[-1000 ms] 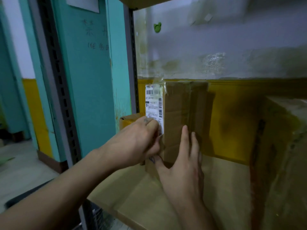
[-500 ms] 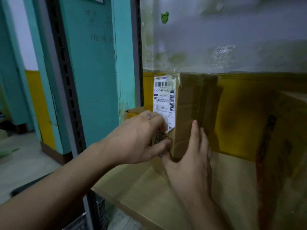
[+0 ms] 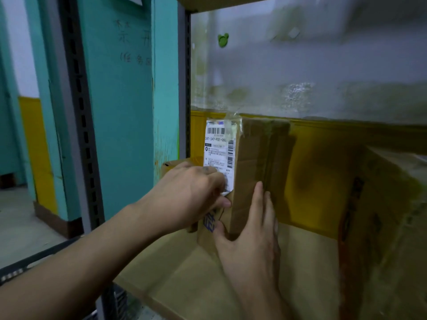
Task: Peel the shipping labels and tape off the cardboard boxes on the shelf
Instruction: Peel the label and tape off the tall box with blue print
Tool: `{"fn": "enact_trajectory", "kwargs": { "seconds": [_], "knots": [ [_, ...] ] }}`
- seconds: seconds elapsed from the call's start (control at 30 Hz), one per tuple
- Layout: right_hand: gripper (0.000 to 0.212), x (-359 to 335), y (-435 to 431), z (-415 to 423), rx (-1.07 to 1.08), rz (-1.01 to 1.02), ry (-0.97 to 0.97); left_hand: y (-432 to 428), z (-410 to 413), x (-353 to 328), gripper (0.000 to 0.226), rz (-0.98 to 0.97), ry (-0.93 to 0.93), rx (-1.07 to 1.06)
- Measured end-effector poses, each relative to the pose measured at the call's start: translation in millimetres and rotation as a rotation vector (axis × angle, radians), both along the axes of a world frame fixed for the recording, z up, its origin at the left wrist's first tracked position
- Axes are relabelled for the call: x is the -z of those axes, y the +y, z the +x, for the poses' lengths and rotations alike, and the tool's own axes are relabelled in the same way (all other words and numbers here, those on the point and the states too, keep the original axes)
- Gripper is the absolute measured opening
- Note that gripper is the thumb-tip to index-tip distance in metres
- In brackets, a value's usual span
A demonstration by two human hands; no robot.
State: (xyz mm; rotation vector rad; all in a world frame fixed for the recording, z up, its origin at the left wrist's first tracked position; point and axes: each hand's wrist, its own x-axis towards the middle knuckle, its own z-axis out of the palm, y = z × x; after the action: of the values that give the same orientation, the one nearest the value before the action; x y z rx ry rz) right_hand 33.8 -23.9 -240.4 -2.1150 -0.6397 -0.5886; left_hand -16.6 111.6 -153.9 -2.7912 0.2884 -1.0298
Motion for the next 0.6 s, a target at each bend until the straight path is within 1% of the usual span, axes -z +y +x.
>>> {"fn": "enact_trajectory", "kwargs": {
  "seconds": [0.1,0.17,0.37,0.5,0.6],
  "knots": [
    [0.108,-0.5,0.0,-1.1,-0.005,-0.004,0.014,0.0,-0.3,0.6,0.024,0.037,-0.02,0.051],
    [0.108,-0.8,0.4,-1.3,-0.007,0.006,0.007,2.0,1.0,-0.3,0.025,0.042,-0.028,0.076],
    [0.121,-3.1,2.2,-2.4,0.004,0.062,0.031,6.1,3.9,1.2,0.019,-0.084,0.074,0.15],
    [0.129,-2.2,2.2,-1.0,0.018,0.062,0.013,7.9,7.5,1.3,0.02,-0.088,0.093,0.16],
    [0.132,-3.3,4.4,0.0,0.027,0.079,0.025,3.8,8.9,1.5,0.022,-0.086,0.144,0.175]
  ]
}}
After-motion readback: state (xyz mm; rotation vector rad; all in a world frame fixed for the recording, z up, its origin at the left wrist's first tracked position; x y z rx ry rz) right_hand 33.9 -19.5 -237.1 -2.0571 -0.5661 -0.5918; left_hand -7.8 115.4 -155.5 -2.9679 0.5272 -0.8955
